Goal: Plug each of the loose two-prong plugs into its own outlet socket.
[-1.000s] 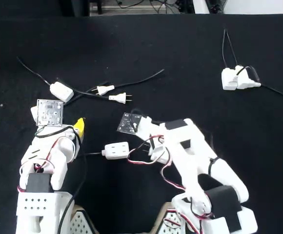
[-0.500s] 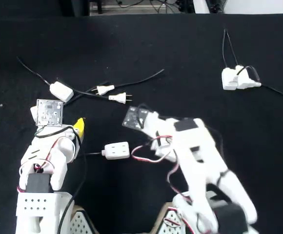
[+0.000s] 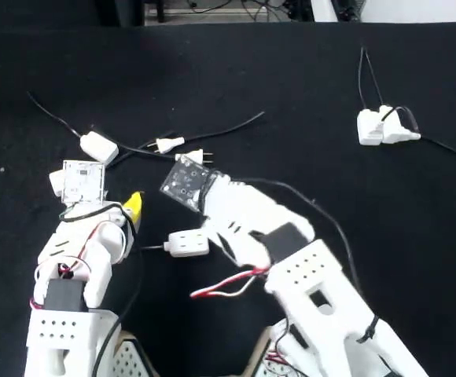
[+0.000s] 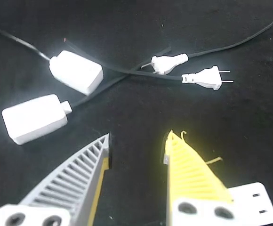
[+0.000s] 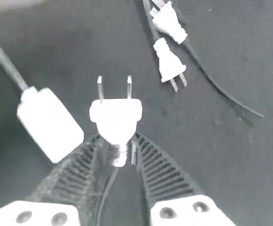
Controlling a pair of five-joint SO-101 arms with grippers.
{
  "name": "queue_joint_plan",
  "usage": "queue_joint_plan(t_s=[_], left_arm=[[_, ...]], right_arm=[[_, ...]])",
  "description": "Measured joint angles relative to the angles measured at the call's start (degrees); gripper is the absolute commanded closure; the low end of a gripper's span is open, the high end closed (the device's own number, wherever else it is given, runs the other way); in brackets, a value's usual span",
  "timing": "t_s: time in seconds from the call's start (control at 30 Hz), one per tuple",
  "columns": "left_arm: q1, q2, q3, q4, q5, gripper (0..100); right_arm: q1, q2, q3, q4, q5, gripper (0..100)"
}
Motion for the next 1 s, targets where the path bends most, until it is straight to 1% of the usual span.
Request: queue_joint_plan(t_s=[0.17, 0.33, 0.53, 0.63, 0.77, 0.93, 1.0], left_arm=[[0.0, 0.0, -3.8, 5.6, 3.0, 80], [0.0, 0.0, -6.2, 6.5, 3.5, 80], [4.3, -3.3, -6.4, 6.6, 6.3, 80], [5.5, -8.8, -5.6, 6.2, 6.7, 80], [6.1, -17.2, -0.4, 4.7, 6.8, 80], [6.2, -17.5, -0.1, 4.6, 6.7, 80], [8.0, -17.5, -0.1, 4.6, 6.7, 80]], right_arm=[[-0.4, 0.0, 7.4, -14.1, -6.6, 98.8], [-1.7, 0.0, 12.9, -24.3, -9.3, 98.8], [-4.0, 0.0, 13.3, -26.5, -9.3, 98.8], [-4.6, 0.0, 13.3, -26.5, -9.5, 98.8], [-4.6, 0.0, 13.3, -26.5, -9.5, 98.8], [-4.6, 0.0, 13.3, -26.5, -9.8, 98.8], [-4.6, 0.0, 13.3, -26.5, -9.9, 98.8]])
